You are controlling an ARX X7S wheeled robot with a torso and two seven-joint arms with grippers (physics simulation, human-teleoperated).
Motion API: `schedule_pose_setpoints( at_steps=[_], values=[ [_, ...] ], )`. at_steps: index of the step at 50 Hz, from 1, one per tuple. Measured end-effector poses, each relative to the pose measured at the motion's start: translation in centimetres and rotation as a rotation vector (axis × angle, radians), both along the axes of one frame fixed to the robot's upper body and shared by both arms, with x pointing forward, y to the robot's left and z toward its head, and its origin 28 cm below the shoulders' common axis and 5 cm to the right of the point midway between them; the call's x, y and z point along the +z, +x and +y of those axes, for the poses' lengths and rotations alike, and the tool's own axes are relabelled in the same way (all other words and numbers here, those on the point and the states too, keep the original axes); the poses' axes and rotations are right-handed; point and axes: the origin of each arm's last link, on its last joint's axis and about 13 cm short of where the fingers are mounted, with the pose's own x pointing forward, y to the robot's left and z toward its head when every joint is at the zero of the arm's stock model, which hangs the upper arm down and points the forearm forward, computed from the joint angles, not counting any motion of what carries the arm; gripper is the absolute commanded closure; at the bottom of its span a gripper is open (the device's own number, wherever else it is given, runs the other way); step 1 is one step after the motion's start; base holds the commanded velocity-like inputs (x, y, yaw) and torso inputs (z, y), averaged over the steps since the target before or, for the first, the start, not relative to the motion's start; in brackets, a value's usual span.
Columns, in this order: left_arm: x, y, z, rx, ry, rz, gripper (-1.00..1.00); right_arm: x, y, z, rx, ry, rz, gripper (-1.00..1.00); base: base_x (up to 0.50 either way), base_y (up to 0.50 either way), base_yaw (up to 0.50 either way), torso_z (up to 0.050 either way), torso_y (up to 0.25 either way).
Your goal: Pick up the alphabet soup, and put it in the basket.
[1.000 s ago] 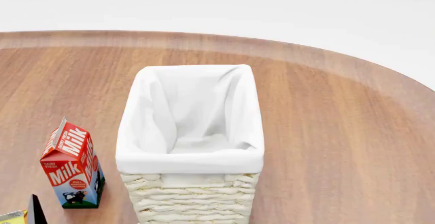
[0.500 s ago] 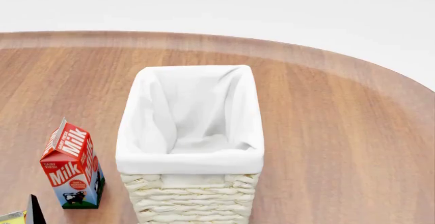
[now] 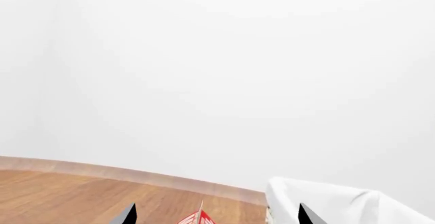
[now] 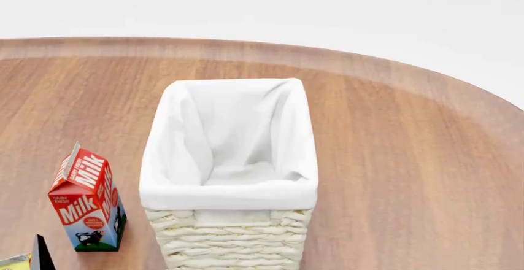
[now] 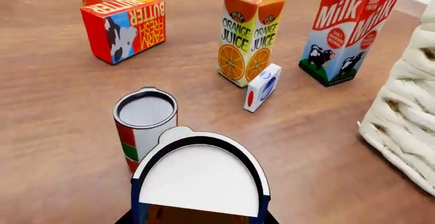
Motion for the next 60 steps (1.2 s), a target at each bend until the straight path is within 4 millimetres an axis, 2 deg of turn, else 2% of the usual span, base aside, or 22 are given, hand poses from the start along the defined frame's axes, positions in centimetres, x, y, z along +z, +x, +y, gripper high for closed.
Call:
schedule_pose_setpoints(
  at_steps=[16,34,46,60],
  values=[
    [0.1,0.0,0.0,0.000,-0.001,-0.002,-1.00,2.7,-1.5,-0.9,-0.013,0.149,-0.085,1.00,0.00,0.00,0.00,0.000,0.000],
    [0.1,0.0,0.1,0.000,-0.002,-0.006,-1.00,4.5,-2.7,-1.6,-0.022,0.290,-0.177,1.00,0.00,0.00,0.00,0.000,0.000],
    [0.1,-0.1,0.1,0.000,-0.002,-0.006,-1.00,5.3,-2.6,-1.9,-0.073,0.353,-0.203,1.00,0.00,0.00,0.00,0.000,0.000],
    [0.1,-0.1,0.1,0.001,-0.003,-0.007,-1.00,6.2,-1.7,-2.1,-0.197,0.417,-0.221,1.00,0.00,0.00,0.00,0.000,0.000]
  ],
)
